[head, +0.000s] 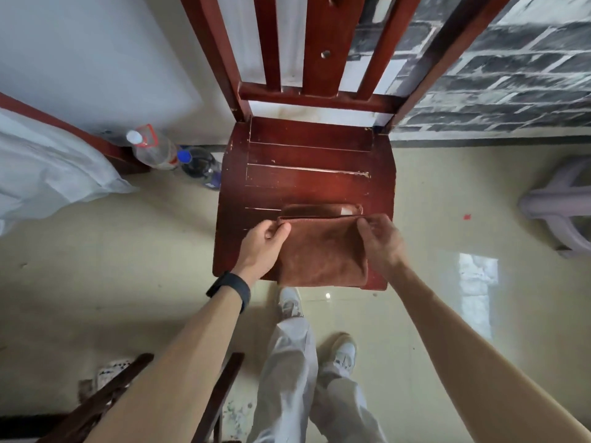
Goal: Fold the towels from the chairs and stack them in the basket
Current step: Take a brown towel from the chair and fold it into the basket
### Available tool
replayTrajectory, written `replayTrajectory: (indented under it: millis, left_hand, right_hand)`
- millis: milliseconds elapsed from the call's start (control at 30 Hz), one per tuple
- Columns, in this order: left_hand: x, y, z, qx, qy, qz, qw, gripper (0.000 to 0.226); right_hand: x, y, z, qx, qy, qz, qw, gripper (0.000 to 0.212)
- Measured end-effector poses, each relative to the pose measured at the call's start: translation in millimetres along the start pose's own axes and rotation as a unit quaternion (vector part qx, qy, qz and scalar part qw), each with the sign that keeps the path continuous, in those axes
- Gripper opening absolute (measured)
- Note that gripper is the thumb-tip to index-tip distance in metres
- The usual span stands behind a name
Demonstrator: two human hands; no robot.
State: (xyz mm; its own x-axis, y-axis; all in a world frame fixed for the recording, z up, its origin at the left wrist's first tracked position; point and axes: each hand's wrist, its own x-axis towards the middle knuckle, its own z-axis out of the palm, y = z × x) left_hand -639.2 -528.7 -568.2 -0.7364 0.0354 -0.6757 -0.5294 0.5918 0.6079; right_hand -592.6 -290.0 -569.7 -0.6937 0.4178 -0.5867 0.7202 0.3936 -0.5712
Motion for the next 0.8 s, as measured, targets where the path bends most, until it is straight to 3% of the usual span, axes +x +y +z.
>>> replayTrajectory:
  millis: [233, 500, 633, 733, 800]
  left_hand:
    - [40, 0, 16, 0.048, 0.041, 0.002, 0.998, 0.037]
    - [49, 2, 22, 0.102, 0.070, 0.018, 0.992, 0.035]
    - [41, 3, 31, 0.147, 0.130, 0.046, 0.979, 0.041]
    - [22, -4, 36, 0.190, 0.194, 0.148, 0.951, 0.054]
    - [11, -20, 43, 0.288, 0.198, 0.277, 0.895, 0.058]
  right_hand:
    - [32, 2, 31, 0.037, 0.053, 0.055, 0.996, 0.025]
    - [35, -4, 30, -0.016, 0.055, 0.043, 0.997, 0.027]
    - [32, -1, 34, -0.043, 0.093, 0.024, 0.994, 0.031]
    - [16, 4, 37, -0.024, 0.166, -0.029, 0.985, 0.044]
    - [-2, 7, 43, -0.105, 0.201, -0.124, 0.966, 0.044]
